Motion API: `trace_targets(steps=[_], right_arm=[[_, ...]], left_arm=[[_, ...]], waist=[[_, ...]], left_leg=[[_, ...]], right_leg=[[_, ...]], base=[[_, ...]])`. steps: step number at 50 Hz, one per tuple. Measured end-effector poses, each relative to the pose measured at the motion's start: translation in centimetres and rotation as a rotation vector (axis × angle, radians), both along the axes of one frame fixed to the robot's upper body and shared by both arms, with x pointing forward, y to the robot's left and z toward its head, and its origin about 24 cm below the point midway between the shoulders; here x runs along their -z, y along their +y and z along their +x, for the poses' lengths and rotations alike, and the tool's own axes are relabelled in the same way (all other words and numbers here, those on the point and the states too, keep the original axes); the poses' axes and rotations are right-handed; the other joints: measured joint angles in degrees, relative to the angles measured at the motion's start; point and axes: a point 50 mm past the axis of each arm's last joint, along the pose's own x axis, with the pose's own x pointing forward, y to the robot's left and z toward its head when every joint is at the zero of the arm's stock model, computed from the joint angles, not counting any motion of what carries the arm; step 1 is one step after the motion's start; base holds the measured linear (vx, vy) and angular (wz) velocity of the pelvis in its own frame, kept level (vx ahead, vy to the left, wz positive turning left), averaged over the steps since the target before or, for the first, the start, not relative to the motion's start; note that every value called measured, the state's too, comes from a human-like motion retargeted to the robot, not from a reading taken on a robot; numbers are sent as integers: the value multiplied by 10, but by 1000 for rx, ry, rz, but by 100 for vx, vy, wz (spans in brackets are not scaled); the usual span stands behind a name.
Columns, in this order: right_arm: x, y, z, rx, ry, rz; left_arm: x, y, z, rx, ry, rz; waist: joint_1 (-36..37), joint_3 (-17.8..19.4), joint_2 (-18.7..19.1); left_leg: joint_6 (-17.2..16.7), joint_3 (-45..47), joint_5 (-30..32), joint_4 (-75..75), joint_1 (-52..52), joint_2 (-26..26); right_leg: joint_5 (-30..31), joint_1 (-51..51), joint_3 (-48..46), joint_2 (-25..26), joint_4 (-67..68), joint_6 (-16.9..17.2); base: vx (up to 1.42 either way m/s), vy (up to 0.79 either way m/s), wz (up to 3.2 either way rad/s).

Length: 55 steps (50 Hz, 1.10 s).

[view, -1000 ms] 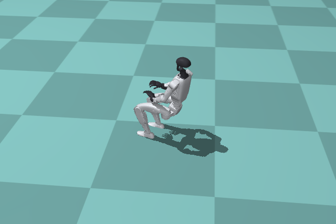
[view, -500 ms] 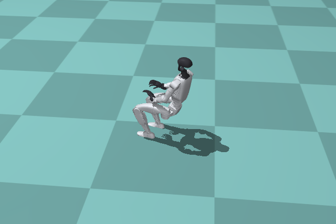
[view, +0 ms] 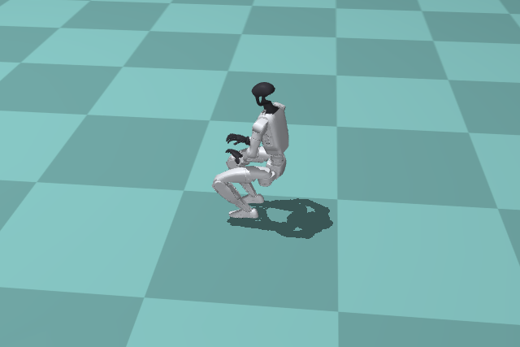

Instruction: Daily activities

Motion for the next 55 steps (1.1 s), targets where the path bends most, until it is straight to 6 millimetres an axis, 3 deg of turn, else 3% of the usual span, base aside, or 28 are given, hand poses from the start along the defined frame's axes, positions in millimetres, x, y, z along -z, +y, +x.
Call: trace_targets(steps=[6, 10, 15, 18, 22, 30, 35, 39, 42, 45, 52, 55], right_arm=[[12, 0, -4, -23, 27, -4], [29, -1, -10, -31, 66, -43], [60, -10, -23, -11, 173, -143], [79, -19, -35, 21, 278, -183], [98, -36, -50, 97, 429, -162], [114, -74, -70, 323, 625, 38], [116, -95, -74, 447, 669, 112], [117, -106, -76, 526, 691, 148], [118, -111, -76, 578, 717, 171], [126, -113, -84, 635, 773, 185], [148, -125, -113, 806, 929, 225], [156, -133, -130, 872, 985, 223]], left_arm=[[-8, -7, 11, 32, -49, -26], [-14, -9, 22, 9, -71, -85], [-14, -6, 29, -88, -17, -217], [-4, 2, 27, -172, 77, -293], [21, 18, 12, -302, 253, -376], [78, 63, -45, -626, 593, -507], [100, 83, -79, -818, 738, -583], [109, 93, -95, -933, 797, -642], [109, 104, -96, -1008, 800, -692], [109, 112, -96, -1079, 788, -757], [101, 119, -85, -1150, 717, -959], [99, 115, -82, -1145, 702, -1042]], waist=[[13, 5, -13], [28, -1, -22], [55, -22, -28], [70, -39, -30], [86, -67, -35], [79, -135, -54], [62, -147, -67], [38, -142, -74], [13, -124, -75], [-10, -115, -66], [-35, -119, -19], [-34, -126, 0]], left_leg=[[-2, 11, -44, -33, -35, -23], [-20, 16, -60, -85, -49, -49], [-66, 15, -52, -205, -11, -89], [-102, 6, -29, -302, 42, -118], [-139, -8, 17, -441, 135, -143], [-149, 33, 85, -707, 308, -169], [-135, 22, 70, -735, 391, -221], [-121, -6, 39, -698, 434, -260], [-124, -38, 24, -693, 479, -287], [-138, -76, 19, -694, 516, -298], [-172, -126, 21, -674, 557, -281], [-182, -109, 9, -617, 553, -265]], right_leg=[[-59, -39, 2, -8, -28, -18], [-100, -50, 6, -25, -69, -32], [-132, -1, 8, -53, -176, -36], [-139, 63, 5, -74, -267, -32], [-137, 175, -9, -109, -393, -21], [-115, 396, -64, -192, -555, 7], [-76, 470, -70, -243, -476, 17], [-40, 469, -46, -267, -350, 0], [-41, 455, -18, -247, -312, -11], [-51, 432, 2, -196, -351, -15], [21, 398, 93, -14, -611, 37], [32, 399, 113, 21, -630, 35]], base=[[36, -12, 27], [46, -11, 40], [51, -9, 56], [52, -5, 82], [49, -1, 115], [37, 6, 161], [22, 16, 143], [21, 19, 137], [28, 15, 142], [34, 10, 146], [38, 7, 131], [35, 8, 112]])
